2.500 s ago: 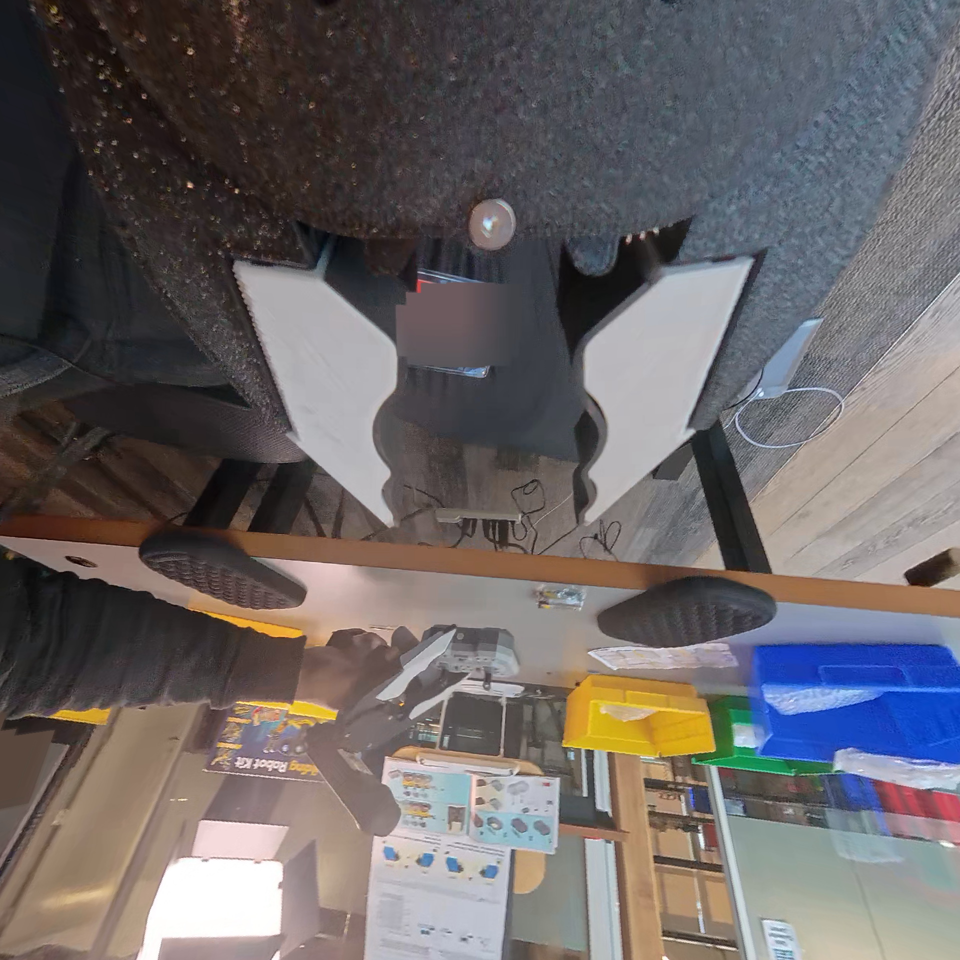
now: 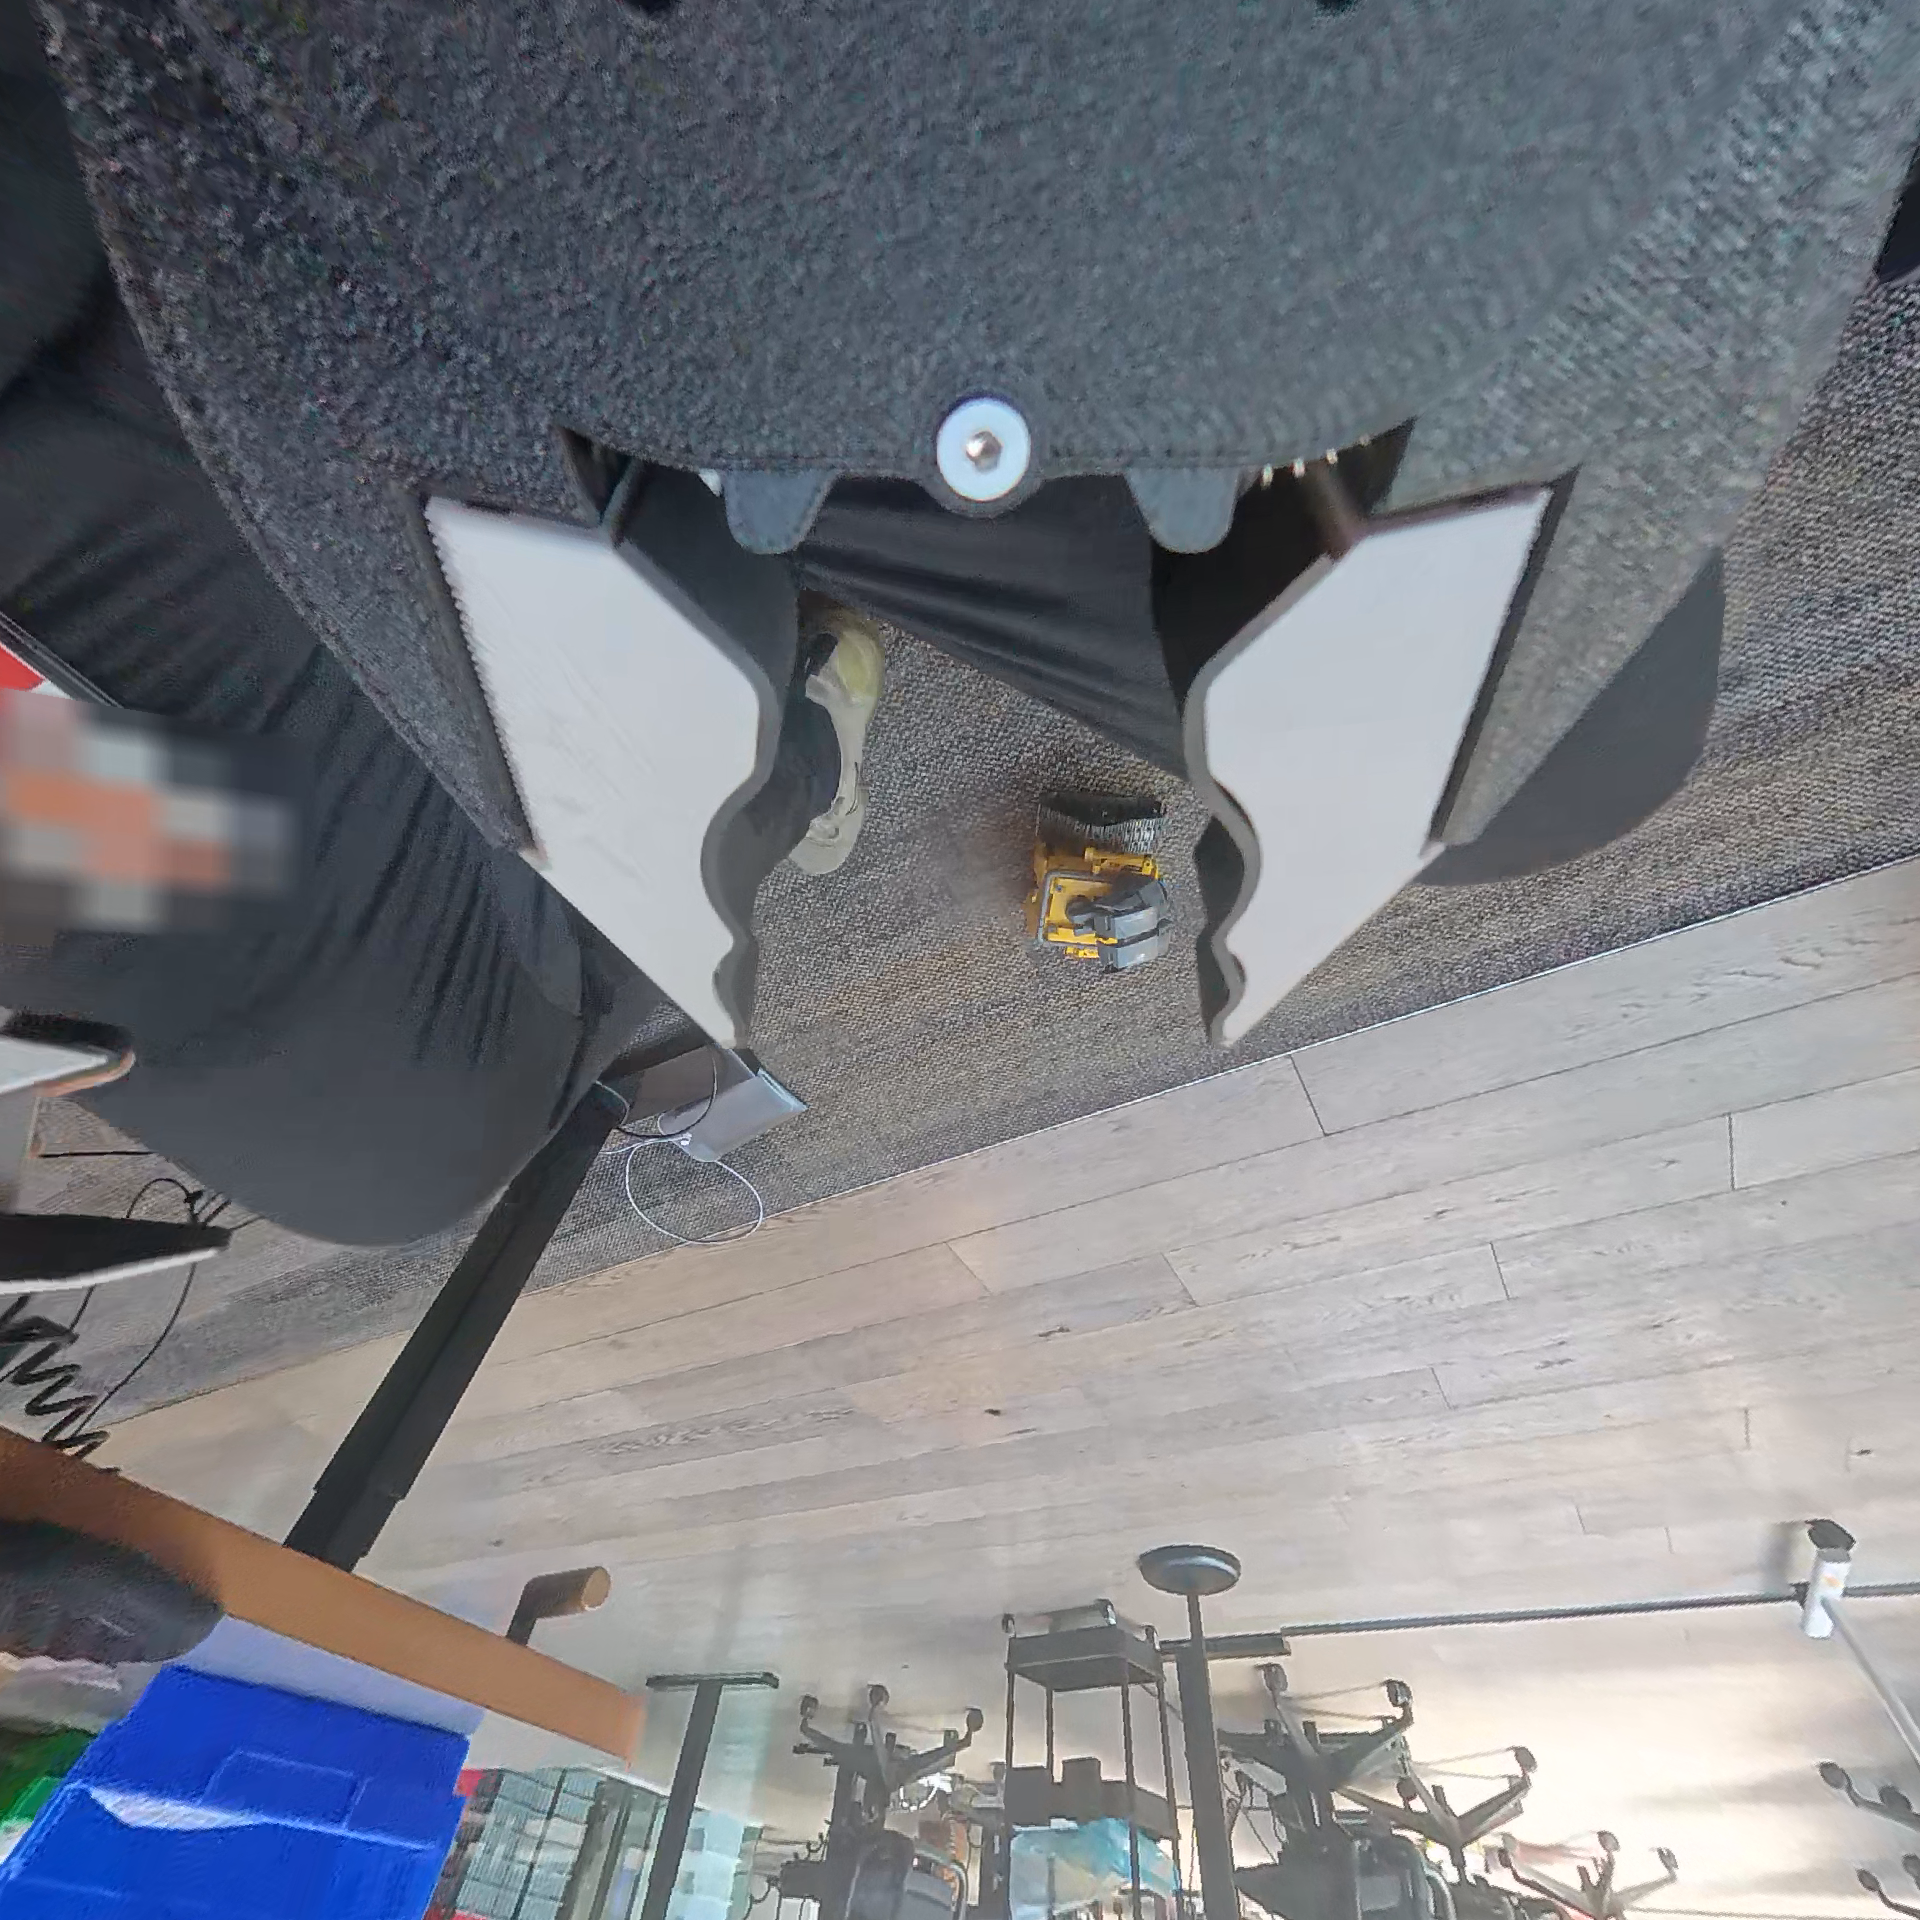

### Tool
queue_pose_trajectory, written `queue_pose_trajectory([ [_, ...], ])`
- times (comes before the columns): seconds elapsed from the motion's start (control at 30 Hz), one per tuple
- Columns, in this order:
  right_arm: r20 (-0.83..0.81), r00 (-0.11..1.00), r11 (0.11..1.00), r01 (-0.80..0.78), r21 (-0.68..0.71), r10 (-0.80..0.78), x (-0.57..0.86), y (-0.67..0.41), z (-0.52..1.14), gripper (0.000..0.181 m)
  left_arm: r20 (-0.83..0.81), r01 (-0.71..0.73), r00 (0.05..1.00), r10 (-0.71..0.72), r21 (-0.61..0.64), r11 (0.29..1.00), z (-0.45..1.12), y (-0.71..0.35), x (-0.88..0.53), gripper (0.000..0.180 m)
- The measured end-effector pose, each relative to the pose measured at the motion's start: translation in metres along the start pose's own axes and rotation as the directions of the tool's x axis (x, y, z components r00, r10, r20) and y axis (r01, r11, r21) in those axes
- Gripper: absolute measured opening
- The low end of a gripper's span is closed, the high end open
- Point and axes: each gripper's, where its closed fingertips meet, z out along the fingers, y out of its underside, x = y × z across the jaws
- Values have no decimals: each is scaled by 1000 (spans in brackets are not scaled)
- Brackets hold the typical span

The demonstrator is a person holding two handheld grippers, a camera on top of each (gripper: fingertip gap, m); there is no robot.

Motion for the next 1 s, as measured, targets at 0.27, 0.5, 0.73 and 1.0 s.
queue_pose_trajectory([
  [0.27, -28, 1000, 999, 7, 40, -6, 8, -3, -21, 75, -65, -52, 997, 51, -20, 998, 21, 1, 28, 85],
  [0.5, 75, 997, 999, 27, 27, -29, -15, -4, 6, 72, 4, -41, 999, 41, -18, 999, 3, 7, 7, 83],
  [0.73, 287, 954, 996, 70, 45, -80, -70, -17, 39, 47, 129, 39, 991, -36, -21, 999, -29, 22, -40, 64],
  [1.0, 513, 811, 959, 213, 188, -281, -166, -60, 39, 1, 201, 4, 979, 15, -94, 996, -27, 31, -61, 0],
])
